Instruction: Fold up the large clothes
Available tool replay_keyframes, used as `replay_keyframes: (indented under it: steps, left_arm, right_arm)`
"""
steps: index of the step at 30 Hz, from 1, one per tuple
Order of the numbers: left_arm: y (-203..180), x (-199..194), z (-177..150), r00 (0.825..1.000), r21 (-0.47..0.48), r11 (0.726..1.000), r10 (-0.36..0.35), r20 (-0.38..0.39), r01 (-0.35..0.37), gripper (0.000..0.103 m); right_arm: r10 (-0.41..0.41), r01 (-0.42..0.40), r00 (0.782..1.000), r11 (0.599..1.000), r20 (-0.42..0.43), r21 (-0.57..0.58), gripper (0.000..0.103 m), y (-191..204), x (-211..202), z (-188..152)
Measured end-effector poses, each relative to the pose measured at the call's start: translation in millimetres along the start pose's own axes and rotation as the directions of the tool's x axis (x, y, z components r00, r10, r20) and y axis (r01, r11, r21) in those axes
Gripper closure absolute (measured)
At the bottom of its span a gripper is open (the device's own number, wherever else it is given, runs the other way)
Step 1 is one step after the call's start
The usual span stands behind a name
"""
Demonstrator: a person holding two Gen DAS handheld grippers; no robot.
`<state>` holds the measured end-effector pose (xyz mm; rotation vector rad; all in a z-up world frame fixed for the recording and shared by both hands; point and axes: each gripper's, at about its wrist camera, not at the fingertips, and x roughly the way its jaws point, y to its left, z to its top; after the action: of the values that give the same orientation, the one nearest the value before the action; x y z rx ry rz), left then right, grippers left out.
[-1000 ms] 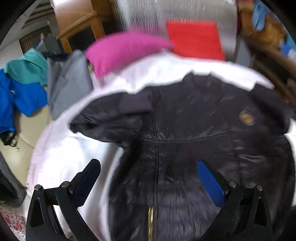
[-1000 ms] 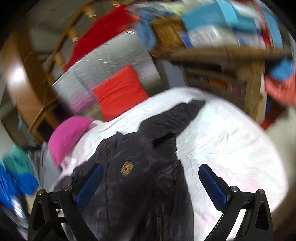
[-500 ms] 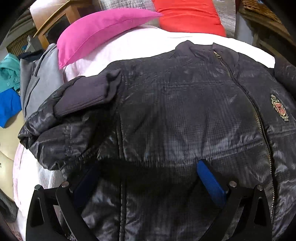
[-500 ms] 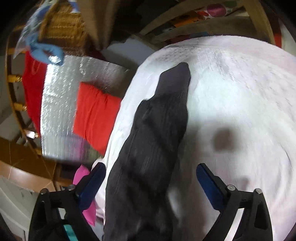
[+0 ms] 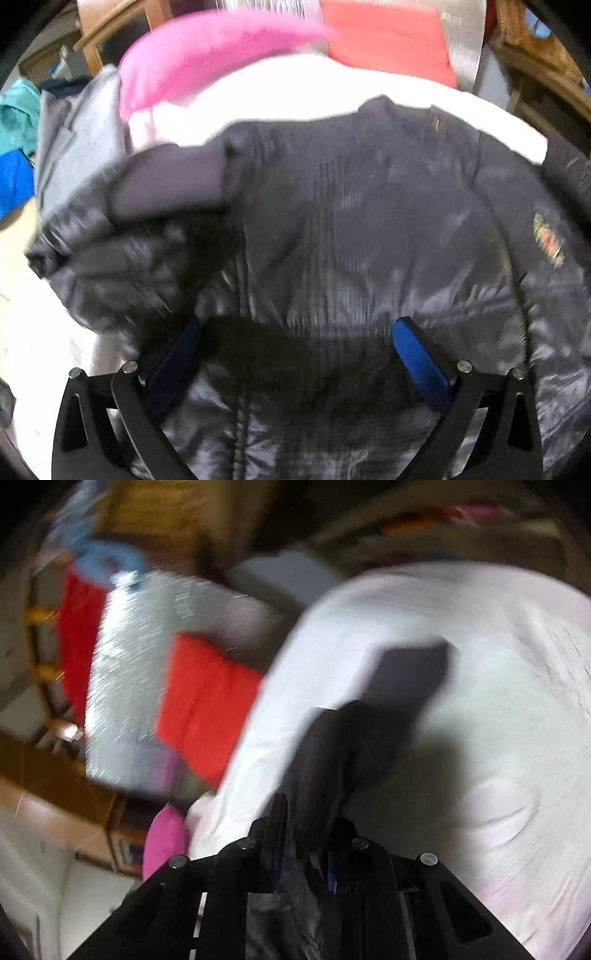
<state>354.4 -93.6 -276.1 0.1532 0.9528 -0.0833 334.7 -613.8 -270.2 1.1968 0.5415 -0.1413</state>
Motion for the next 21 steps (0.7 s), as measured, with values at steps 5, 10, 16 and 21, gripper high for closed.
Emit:
replay_keyframes:
  steps: [5,10,16,21]
  left_arm:
    - [22.9,-42.6,9.8,0.975,-0.078,0.995,0.082,0.205,-0.068,0.000]
    - [53.3,-57.1,10.9,0.953,-0.165,0.980,0.150,0.262,-0.109,0.000]
    - [74.0,-58.7,2.2,0.943,-0.224,0.970,0.155,0.294,-0.090,0.000]
    - [69.9,-69.2,0.5,0.928,-0.208,0.977,0.122,0.351,-0.049,0.000]
  right_arm:
    - [0.118,-0.131,0.990,0.974,-0.078,-0.187,0.084,90.1,-2.4,-56.8]
    - [0.146,-0.224,0.956,0.924,-0.256,-0.310,0.084,152.3,18.4,-154.2]
    - [0.016,-0.204,0.884,0.913,-0.468,-0.354,0.070,153.2,46.7,-264.0]
    - [-0.005,-0.174,0.815,0.952,-0.580,-0.253,0.027,123.0,41.1,-295.0]
